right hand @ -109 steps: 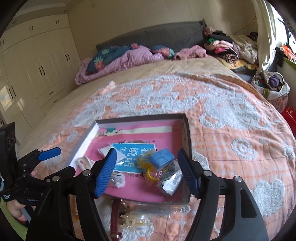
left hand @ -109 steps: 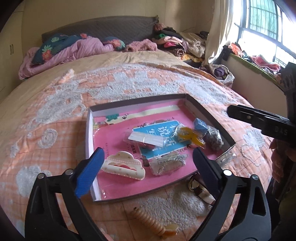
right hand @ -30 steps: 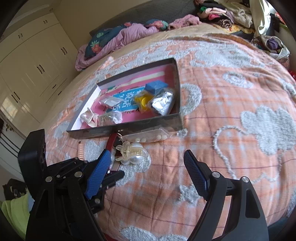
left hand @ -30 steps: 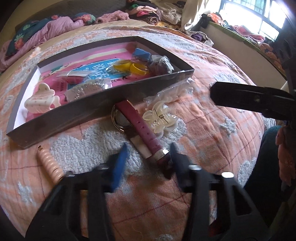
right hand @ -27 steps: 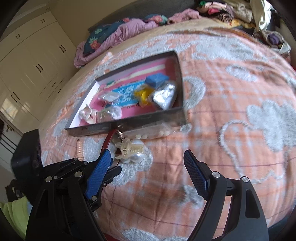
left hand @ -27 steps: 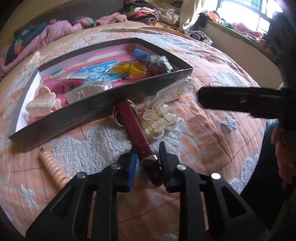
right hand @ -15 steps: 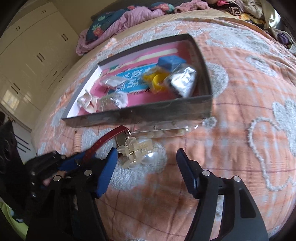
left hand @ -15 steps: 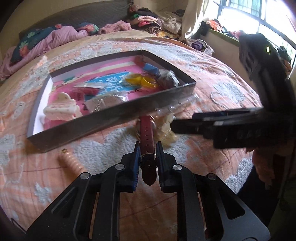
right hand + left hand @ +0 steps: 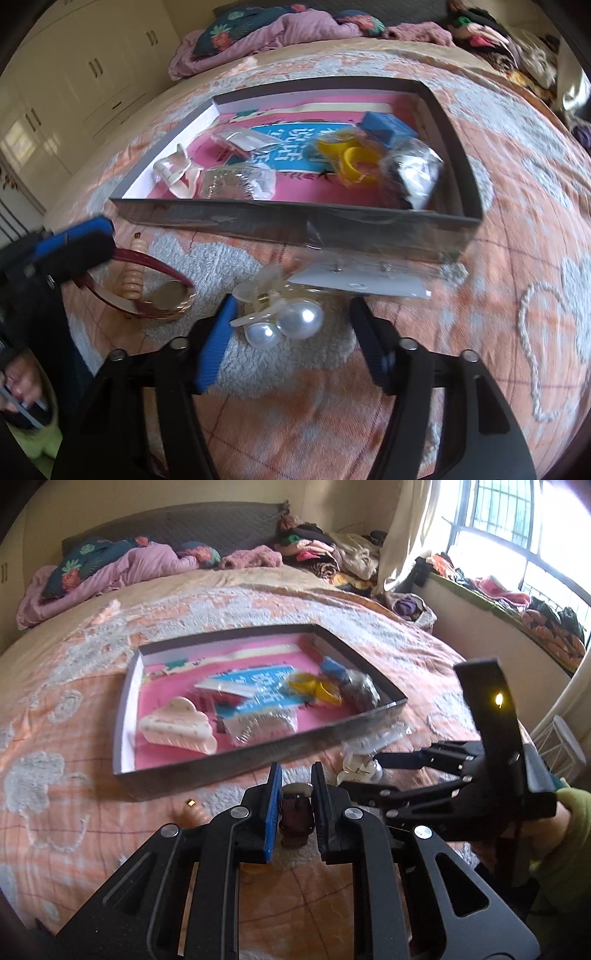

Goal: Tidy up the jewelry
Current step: 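Grasp the red watch strap with the left tool while the right tool grasps the pearl earrings, then carry the strap and pearl earrings into the box and release them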

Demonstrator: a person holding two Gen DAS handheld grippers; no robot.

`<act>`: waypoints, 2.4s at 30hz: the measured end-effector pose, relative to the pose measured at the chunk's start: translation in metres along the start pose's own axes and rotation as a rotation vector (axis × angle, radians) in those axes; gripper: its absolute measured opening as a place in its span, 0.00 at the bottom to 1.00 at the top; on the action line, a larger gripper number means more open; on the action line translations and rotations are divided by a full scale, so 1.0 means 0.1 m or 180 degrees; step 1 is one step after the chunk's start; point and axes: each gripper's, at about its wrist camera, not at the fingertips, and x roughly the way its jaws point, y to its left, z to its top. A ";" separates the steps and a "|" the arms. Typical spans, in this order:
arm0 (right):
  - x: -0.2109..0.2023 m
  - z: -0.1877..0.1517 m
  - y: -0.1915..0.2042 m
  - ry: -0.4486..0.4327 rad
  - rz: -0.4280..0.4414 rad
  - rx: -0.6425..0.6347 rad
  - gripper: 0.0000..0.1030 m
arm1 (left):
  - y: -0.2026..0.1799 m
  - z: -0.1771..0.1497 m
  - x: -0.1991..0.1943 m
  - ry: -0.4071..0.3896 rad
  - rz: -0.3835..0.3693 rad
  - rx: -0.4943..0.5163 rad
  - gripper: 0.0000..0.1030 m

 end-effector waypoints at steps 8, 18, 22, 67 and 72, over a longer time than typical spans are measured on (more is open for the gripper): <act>-0.14 -0.04 0.04 -0.0096 0.0150 -0.0028 0.42 | 0.13 0.11 -0.10 -0.0114 -0.0019 -0.0102 0.09; -0.65 0.11 0.06 -0.0517 0.0320 0.0033 0.42 | 0.35 0.41 -0.27 -0.0329 0.0083 -0.0144 0.09; -0.77 0.25 0.01 -0.0657 0.0296 0.0062 0.42 | 0.40 0.49 -0.26 -0.0344 0.0137 -0.0118 0.09; -0.17 0.91 -0.27 -0.0577 -0.0056 0.0211 0.43 | 0.57 0.87 0.42 -0.0161 0.0186 -0.0181 0.14; -0.18 0.89 -0.29 -0.0579 -0.0056 0.0237 0.46 | 0.56 0.87 0.38 -0.0189 0.0215 -0.0163 0.23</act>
